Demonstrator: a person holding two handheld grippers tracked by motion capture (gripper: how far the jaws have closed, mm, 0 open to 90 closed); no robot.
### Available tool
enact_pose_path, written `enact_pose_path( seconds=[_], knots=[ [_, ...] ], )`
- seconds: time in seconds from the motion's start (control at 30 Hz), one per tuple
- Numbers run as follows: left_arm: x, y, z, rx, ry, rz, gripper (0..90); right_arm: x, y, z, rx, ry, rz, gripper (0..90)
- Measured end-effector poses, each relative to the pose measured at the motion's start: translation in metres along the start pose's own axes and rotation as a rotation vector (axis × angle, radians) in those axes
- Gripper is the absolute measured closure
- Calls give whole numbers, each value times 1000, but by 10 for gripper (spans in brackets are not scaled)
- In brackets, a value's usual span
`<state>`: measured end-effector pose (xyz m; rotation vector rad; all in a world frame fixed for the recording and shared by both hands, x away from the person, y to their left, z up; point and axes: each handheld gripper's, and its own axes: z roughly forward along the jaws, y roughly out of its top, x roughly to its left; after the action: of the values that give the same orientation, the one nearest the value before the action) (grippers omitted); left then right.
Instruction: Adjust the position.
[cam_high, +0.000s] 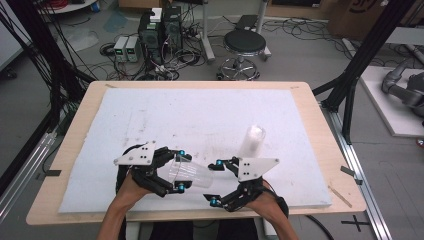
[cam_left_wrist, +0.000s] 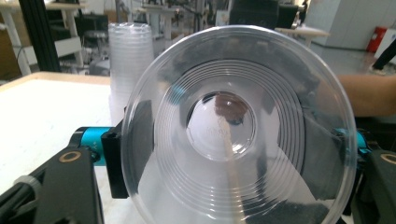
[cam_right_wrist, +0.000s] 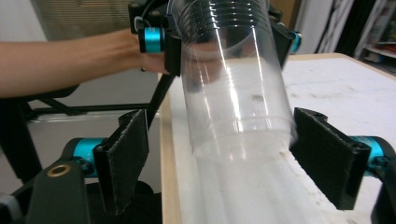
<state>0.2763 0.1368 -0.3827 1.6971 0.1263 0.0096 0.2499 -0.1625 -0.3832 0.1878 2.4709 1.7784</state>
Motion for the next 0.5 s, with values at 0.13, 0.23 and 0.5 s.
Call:
enact_pose_path(
  seconds=[0.13, 0.23, 0.5],
  knots=[
    [5, 10, -3, 70, 16, 13, 268, 0, -5, -11, -8, -36, 18, 199],
    [8, 18, -4, 123, 23, 23, 268, -1, -10, -21, -7, -73, 31, 199],
    [20, 38, -2, 289, 53, 53, 268, -2, -23, -45, -9, -131, 66, 200]
  ],
)
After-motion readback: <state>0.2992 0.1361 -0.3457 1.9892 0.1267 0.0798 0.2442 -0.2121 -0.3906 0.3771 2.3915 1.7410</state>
